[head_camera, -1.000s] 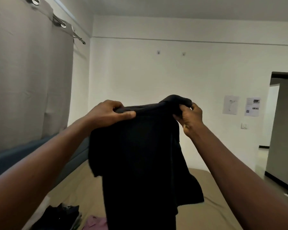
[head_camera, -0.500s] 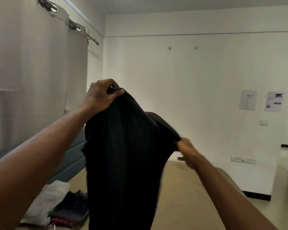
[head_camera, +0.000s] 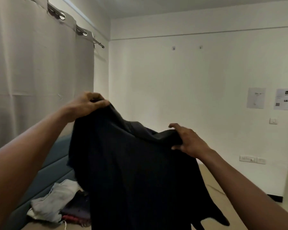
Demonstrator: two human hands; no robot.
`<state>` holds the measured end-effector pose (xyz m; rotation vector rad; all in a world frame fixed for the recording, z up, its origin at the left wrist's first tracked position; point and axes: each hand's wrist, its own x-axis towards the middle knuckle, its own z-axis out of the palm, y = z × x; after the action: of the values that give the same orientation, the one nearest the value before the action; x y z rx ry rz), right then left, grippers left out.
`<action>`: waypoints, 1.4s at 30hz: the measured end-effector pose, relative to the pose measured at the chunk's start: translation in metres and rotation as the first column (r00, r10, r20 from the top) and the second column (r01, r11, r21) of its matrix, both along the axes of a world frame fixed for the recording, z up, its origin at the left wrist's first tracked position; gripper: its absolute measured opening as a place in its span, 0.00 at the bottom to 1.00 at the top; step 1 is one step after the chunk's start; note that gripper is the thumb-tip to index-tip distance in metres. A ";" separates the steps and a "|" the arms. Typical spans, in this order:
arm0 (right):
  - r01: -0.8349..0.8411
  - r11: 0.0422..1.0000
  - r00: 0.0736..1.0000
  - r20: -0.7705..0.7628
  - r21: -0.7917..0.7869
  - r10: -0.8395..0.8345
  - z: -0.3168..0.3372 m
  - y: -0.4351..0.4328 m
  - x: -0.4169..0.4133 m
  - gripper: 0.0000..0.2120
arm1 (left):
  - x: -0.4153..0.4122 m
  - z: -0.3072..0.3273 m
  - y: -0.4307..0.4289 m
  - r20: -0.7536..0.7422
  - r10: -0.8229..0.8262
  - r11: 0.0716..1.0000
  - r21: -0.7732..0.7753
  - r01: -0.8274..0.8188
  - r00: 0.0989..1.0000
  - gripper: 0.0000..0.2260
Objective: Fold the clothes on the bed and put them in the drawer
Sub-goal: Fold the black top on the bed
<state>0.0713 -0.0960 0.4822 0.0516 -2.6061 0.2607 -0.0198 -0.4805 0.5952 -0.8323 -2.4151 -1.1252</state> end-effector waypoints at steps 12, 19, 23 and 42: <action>0.199 0.879 0.976 0.010 -0.434 -0.216 0.018 0.027 0.013 0.08 | -0.016 -0.029 -0.016 -0.216 0.262 0.962 -0.016 -0.272 0.940 0.08; 0.177 0.968 0.979 -0.067 -0.177 -0.191 0.007 0.058 0.034 0.13 | -0.003 -0.048 -0.024 -0.281 0.453 0.889 0.217 -0.404 0.846 0.09; 0.493 0.844 0.865 0.013 -0.211 -0.501 -0.026 0.061 0.048 0.13 | 0.009 -0.058 -0.015 -0.391 0.502 0.856 0.094 -0.509 0.772 0.11; -0.480 -0.345 0.732 -0.152 -0.807 -0.664 -0.100 -0.080 0.154 0.19 | 0.122 -0.201 0.009 0.540 -0.010 0.020 0.841 -0.540 0.841 0.12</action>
<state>0.2251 -0.1759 0.3818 -0.6480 -0.6517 1.9339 0.1019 -0.4716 0.3939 0.4496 -1.1296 -2.4098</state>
